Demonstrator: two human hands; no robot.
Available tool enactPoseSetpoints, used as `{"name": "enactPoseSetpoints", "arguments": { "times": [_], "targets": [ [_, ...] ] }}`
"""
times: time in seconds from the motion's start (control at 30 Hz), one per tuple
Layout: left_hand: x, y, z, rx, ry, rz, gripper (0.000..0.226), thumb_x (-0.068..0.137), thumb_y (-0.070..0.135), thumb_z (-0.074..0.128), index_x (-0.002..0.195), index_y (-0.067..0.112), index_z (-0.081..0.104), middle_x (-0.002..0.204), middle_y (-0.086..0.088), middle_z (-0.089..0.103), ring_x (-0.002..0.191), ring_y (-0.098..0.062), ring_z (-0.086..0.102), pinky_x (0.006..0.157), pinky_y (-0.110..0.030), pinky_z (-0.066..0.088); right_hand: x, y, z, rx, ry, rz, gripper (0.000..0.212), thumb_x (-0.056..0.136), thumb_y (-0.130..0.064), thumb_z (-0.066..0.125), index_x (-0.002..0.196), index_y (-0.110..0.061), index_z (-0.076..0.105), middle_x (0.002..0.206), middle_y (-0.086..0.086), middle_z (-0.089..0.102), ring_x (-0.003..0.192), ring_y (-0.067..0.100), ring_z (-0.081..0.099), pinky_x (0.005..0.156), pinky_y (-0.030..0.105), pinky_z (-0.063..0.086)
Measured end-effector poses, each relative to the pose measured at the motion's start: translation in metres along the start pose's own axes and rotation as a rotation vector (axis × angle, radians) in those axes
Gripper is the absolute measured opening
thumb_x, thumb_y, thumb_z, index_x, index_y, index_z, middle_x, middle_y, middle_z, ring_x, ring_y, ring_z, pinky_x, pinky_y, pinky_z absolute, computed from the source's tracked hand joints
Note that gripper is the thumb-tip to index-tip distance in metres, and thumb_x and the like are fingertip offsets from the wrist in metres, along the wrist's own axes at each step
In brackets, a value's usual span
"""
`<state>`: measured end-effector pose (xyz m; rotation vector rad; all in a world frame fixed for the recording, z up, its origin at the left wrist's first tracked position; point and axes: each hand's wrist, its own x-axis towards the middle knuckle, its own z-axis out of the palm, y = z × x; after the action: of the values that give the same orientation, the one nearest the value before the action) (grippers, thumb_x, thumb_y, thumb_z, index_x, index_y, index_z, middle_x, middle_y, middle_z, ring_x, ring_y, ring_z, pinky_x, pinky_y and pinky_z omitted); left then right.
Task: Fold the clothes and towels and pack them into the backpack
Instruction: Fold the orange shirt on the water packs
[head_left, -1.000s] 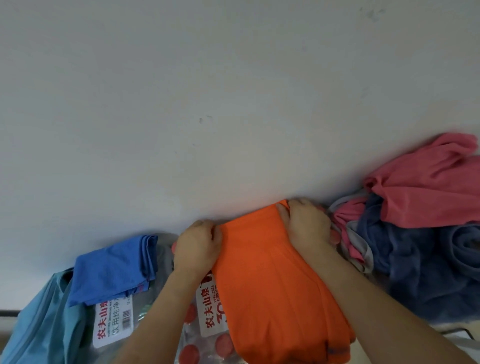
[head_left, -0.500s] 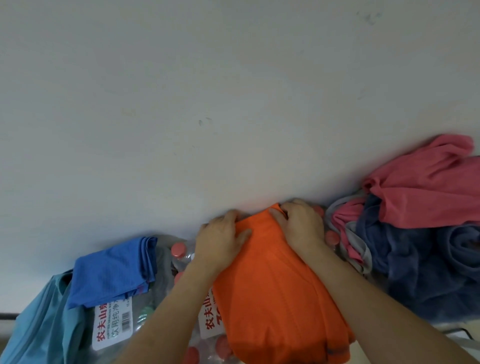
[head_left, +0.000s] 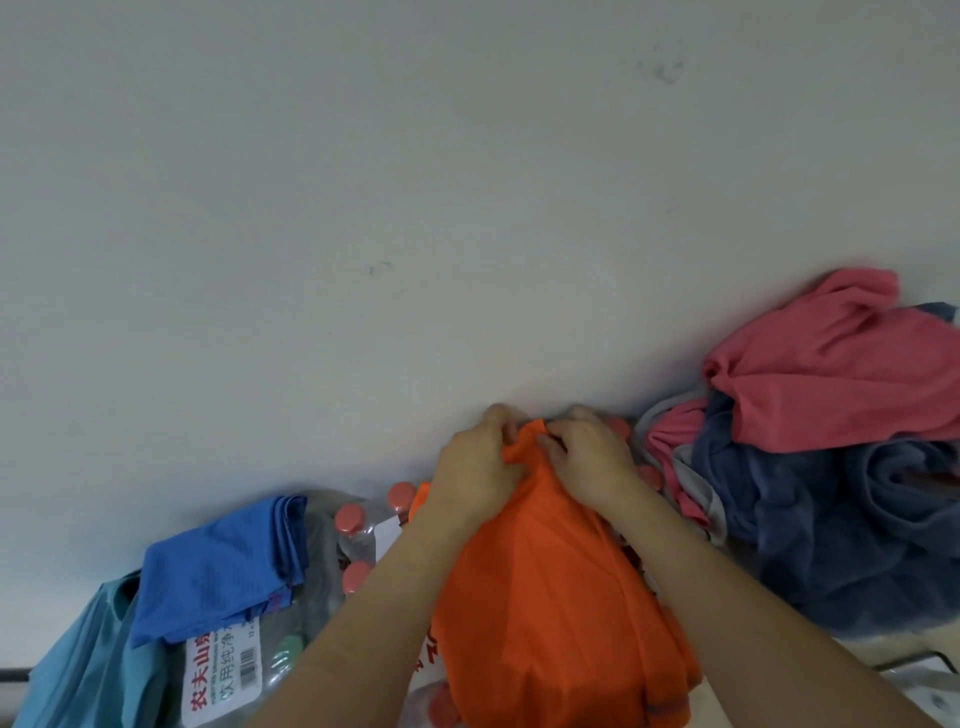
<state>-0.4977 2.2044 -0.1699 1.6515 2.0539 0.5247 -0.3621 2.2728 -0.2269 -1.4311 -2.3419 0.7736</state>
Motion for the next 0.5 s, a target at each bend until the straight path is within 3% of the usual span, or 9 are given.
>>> {"name": "enactPoseSetpoints", "arguments": {
  "times": [0.1, 0.17, 0.23, 0.33, 0.43, 0.5],
  "targets": [
    [0.004, 0.002, -0.013, 0.019, -0.029, 0.123, 0.03, 0.067, 0.002, 0.06, 0.077, 0.03, 0.058, 0.079, 0.014, 0.062, 0.084, -0.016, 0.063, 0.074, -0.022, 0.042, -0.001, 0.001, -0.008, 0.09, -0.06, -0.013, 0.035, 0.09, -0.046, 0.048, 0.088, -0.018, 0.069, 0.091, 0.006, 0.059, 0.093, 0.022, 0.059, 0.08, 0.04, 0.048],
    [0.003, 0.003, -0.024, -0.061, -0.056, 0.168, 0.024, 0.069, 0.004, 0.056, 0.071, 0.024, 0.071, 0.079, 0.011, 0.071, 0.082, -0.009, 0.066, 0.082, -0.025, 0.049, -0.01, 0.002, -0.017, 0.158, -0.125, -0.013, 0.048, 0.08, -0.064, 0.049, 0.096, -0.023, 0.067, 0.096, -0.002, 0.064, 0.095, 0.015, 0.06, 0.082, 0.039, 0.05],
    [-0.003, 0.007, -0.036, -0.149, -0.067, 0.177, 0.027, 0.077, 0.001, 0.06, 0.077, 0.022, 0.076, 0.085, 0.012, 0.073, 0.085, -0.002, 0.066, 0.087, -0.023, 0.049, -0.03, 0.0, -0.026, 0.272, -0.258, -0.004, 0.059, 0.069, -0.069, 0.061, 0.111, -0.029, 0.061, 0.108, -0.01, 0.065, 0.1, 0.008, 0.061, 0.087, 0.034, 0.051],
    [-0.019, 0.015, -0.056, -0.232, -0.077, 0.193, 0.03, 0.086, -0.002, 0.061, 0.086, 0.023, 0.077, 0.09, 0.016, 0.071, 0.089, 0.004, 0.064, 0.087, -0.015, 0.046, -0.062, -0.004, -0.035, 0.486, -0.396, 0.054, 0.061, 0.067, -0.046, 0.077, 0.121, -0.029, 0.055, 0.112, -0.011, 0.065, 0.102, 0.005, 0.062, 0.092, 0.034, 0.051],
    [-0.04, 0.025, -0.078, -0.313, -0.053, 0.173, 0.032, 0.086, 0.001, 0.065, 0.085, 0.032, 0.075, 0.09, 0.019, 0.07, 0.089, 0.007, 0.062, 0.083, -0.008, 0.042, -0.091, -0.01, -0.052, 0.547, -0.51, 0.112, 0.042, 0.076, -0.025, 0.077, 0.115, -0.026, 0.062, 0.107, -0.011, 0.067, 0.095, 0.002, 0.064, 0.085, 0.024, 0.054],
    [-0.057, 0.031, -0.095, -0.383, -0.034, 0.16, 0.033, 0.082, 0.001, 0.069, 0.085, 0.034, 0.073, 0.09, 0.019, 0.07, 0.088, 0.008, 0.061, 0.081, -0.006, 0.041, -0.11, -0.008, -0.067, 0.491, -0.564, 0.118, 0.029, 0.077, -0.023, 0.075, 0.105, -0.024, 0.067, 0.099, -0.01, 0.07, 0.088, 0.002, 0.066, 0.08, 0.021, 0.055]
  ]
}}
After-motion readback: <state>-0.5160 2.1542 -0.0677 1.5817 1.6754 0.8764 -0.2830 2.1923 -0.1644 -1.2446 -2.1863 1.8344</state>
